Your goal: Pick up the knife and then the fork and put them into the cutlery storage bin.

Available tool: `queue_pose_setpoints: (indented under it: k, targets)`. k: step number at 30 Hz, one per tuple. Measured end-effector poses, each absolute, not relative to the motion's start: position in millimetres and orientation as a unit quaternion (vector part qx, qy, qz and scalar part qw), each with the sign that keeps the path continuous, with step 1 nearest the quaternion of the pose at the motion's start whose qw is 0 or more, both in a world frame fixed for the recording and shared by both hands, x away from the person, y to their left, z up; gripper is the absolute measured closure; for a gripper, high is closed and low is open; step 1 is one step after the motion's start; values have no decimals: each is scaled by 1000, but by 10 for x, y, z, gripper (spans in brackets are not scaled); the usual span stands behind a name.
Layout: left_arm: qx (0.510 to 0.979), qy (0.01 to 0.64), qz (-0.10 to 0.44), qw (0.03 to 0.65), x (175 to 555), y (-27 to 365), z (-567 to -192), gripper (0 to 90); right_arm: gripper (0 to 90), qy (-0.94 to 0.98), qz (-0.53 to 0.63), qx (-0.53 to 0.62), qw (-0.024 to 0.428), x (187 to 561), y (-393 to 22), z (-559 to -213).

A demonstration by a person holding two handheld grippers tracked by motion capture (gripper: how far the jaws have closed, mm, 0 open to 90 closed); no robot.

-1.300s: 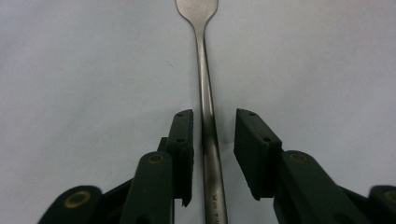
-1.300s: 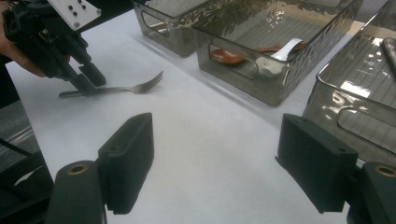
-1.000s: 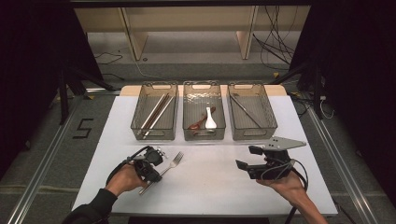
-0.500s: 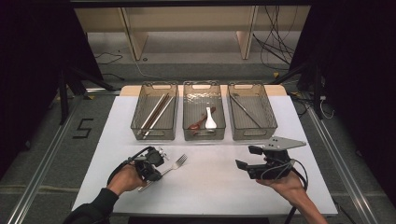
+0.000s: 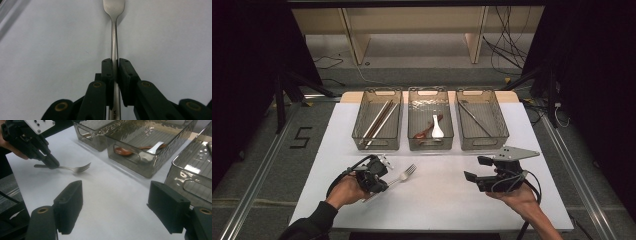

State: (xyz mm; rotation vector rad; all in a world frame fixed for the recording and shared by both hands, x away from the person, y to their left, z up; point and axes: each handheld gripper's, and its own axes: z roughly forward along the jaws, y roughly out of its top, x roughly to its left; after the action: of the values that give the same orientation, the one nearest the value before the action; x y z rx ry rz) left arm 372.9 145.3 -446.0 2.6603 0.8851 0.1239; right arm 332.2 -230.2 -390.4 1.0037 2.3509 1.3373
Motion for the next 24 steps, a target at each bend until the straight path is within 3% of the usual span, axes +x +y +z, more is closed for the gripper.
queue_pose_setpoints:
  k: [10,24]
  targets:
    - [939,281,25,198,3611,1298,-4260,825,288,817,464,319,120,3300,-2181,-3900]
    - [952,222,-11,208,3455,953,-4124,824,289,872,440,188,107,3169,-1562,-3958]
